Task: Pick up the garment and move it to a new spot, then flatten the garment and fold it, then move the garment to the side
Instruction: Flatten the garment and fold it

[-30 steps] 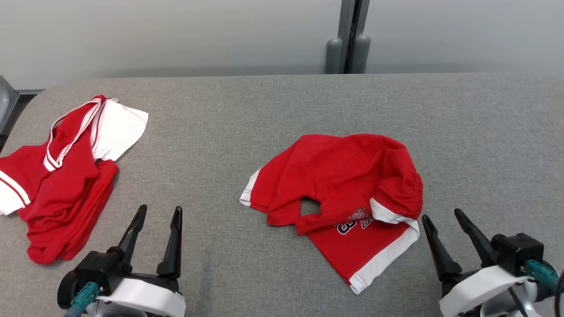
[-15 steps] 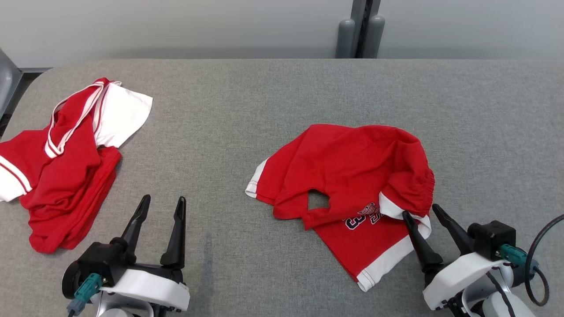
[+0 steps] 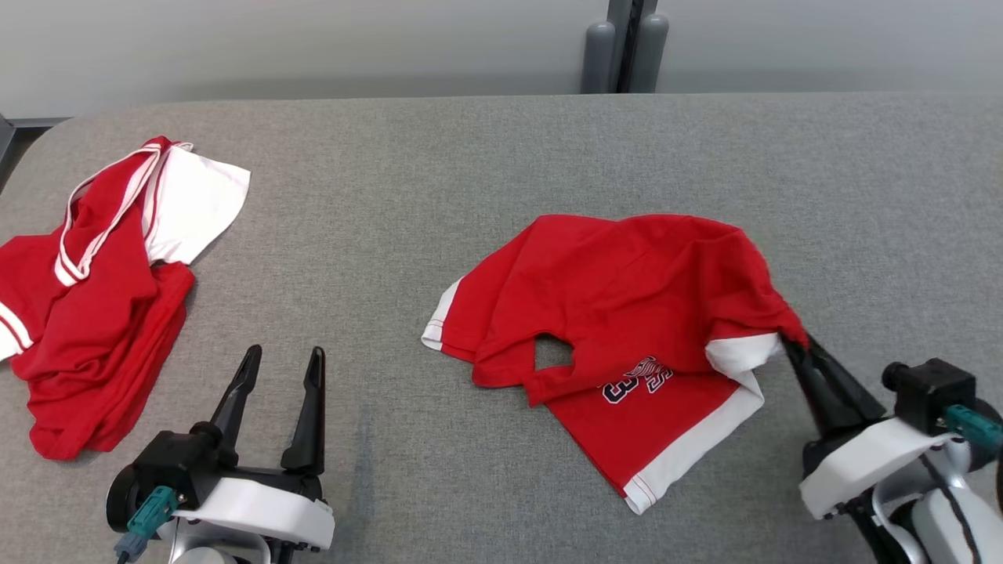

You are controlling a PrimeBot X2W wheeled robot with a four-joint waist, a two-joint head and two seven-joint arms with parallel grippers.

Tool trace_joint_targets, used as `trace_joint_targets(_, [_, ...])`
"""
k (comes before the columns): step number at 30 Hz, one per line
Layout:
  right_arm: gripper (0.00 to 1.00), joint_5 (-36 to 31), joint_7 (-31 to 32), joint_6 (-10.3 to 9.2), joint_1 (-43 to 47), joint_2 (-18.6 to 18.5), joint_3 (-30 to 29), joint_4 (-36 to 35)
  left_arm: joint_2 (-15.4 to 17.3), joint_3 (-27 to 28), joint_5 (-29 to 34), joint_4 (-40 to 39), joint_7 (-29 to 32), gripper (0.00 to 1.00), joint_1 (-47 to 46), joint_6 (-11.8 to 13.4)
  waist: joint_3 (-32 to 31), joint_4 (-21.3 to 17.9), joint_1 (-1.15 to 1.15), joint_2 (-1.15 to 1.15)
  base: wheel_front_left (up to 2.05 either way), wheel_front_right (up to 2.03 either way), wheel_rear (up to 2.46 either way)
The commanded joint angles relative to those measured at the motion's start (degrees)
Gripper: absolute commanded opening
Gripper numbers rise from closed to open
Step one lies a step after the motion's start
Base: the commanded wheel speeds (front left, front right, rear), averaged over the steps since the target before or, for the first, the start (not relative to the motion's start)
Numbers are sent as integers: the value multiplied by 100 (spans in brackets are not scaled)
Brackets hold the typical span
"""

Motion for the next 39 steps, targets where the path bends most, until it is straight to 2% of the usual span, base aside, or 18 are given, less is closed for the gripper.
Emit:
trace_joint_targets(1, [0,-78,66,-1,50,-177,-169,-99,45,37,-2,-27,-31,100,-126,-18,68,-53,0,0,0,0,0])
trace_joint_targets(9, [0,-255,224,-1,147,-553,-728,-163,78,63,27,-72,-36,100,-201,-32,285,-162,0,0,0,0,0])
trace_joint_targets(16, [0,-448,23,-1,17,-546,-1146,-14,110,61,63,-114,-37,100,-301,-49,546,-219,0,0,0,0,0])
trace_joint_targets(29, [0,20,-386,-1,-164,-140,-441,1091,149,-26,45,-40,-22,100,-466,-82,690,-281,0,0,0,0,0])
trace_joint_targets(30, [6,79,-423,-1,-167,-122,-431,1137,151,-37,43,-33,-18,100,-455,-78,666,-290,0,0,0,0,0])
trace_joint_targets(31, [42,98,-457,-1,-168,-123,-422,1161,156,-46,44,-23,-15,100,-446,-77,638,-297,0,0,0,0,0])
trace_joint_targets(32, [99,143,-502,-1,-162,-119,-427,1153,160,-51,41,-20,-9,100,-435,-75,608,-305,0,0,0,0,0])
trace_joint_targets(39, [100,109,-633,-1,129,-115,-584,805,170,-77,16,21,-4,100,-266,-33,301,-338,0,0,0,0,0])
